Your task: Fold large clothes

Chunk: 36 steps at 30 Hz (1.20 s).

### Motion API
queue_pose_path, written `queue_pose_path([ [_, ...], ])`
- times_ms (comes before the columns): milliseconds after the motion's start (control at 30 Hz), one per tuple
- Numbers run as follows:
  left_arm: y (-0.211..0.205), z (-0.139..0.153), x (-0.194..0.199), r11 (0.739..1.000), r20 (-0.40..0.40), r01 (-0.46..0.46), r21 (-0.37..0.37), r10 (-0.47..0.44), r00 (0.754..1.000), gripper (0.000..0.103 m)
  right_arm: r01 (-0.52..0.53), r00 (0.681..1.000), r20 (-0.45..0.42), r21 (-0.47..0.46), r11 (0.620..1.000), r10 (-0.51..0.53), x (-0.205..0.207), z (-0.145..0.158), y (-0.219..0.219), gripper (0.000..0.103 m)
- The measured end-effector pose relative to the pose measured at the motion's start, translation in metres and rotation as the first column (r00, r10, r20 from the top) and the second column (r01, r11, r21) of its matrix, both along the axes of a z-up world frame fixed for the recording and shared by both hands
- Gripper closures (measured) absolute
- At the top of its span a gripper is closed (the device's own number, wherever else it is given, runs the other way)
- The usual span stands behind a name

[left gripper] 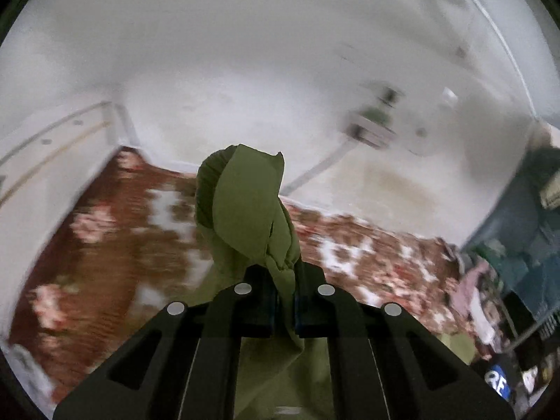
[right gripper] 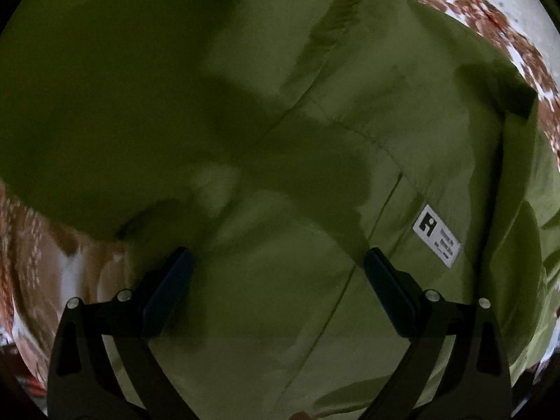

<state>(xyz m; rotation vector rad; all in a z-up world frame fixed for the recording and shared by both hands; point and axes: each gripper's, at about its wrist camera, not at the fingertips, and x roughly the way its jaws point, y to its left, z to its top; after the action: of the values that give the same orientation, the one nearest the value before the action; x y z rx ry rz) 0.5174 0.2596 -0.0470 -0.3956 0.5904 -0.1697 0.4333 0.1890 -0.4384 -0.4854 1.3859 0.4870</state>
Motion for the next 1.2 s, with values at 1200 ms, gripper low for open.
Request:
queue_pose_path([
  [1200,-0.542,-0.333,0.012,0.804,-0.588,0.549,0.229,-0.336,0.736,0.076,-0.254,0.967,0.076,0.289,0.923,0.243,-0.100,0.016,-0.118,0.005],
])
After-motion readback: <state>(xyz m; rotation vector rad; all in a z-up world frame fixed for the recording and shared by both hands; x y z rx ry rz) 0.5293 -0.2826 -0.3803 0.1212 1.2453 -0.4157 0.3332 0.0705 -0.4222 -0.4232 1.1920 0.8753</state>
